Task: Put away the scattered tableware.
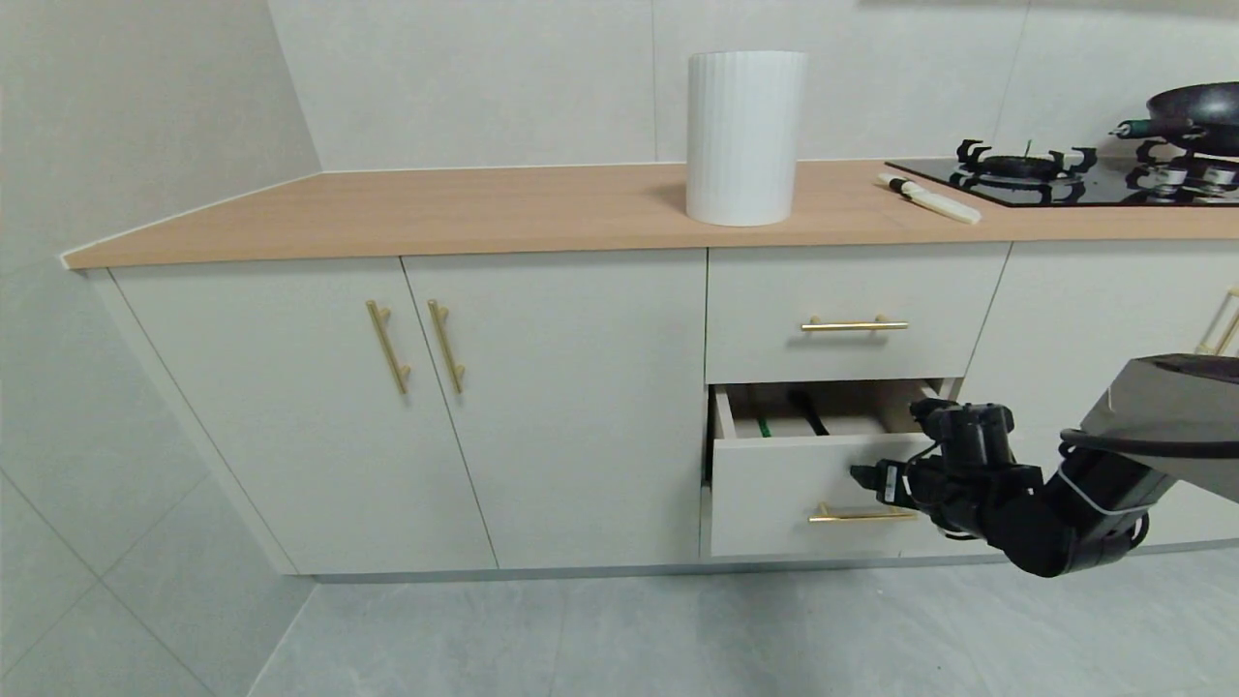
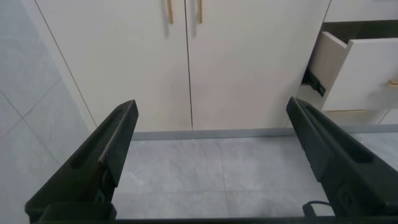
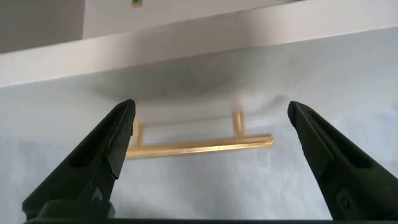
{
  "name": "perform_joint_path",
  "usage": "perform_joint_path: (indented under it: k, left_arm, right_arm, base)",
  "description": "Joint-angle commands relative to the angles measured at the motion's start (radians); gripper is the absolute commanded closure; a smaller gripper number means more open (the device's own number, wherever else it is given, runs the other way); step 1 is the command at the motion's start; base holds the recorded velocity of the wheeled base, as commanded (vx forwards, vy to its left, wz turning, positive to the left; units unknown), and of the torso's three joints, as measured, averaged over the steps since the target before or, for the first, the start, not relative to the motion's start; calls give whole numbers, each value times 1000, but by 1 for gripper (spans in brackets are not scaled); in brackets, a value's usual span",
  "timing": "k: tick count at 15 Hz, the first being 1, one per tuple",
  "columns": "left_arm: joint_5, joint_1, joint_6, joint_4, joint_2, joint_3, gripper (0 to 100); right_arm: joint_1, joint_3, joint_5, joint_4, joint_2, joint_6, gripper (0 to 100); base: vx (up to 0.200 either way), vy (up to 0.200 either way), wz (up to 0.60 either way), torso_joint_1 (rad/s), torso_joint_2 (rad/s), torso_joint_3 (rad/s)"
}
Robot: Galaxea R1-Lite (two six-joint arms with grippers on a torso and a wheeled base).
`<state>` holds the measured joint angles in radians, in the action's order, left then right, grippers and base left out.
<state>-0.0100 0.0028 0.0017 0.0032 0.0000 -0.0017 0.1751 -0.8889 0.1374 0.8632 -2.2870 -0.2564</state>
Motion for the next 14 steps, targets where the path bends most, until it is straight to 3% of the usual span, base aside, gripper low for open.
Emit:
perform_joint_path:
  k: [1,6,14]
  left_arm:
    - [-1,0,0,0,2,0,0]
    - [1,0,0,0,2,0,0]
    - [-1,0,0,0,2,0,0]
  right_arm:
    - [-3,-18,2,25,-52,-3,0]
    - [-3,-67,5,33,-72,-44,0]
    - [1,-324,10,-55,-131,-37,0]
  base:
    - [0,0,0,0,0,0]
    - [0,0,0,0,0,0]
    - [0,0,0,0,0,0]
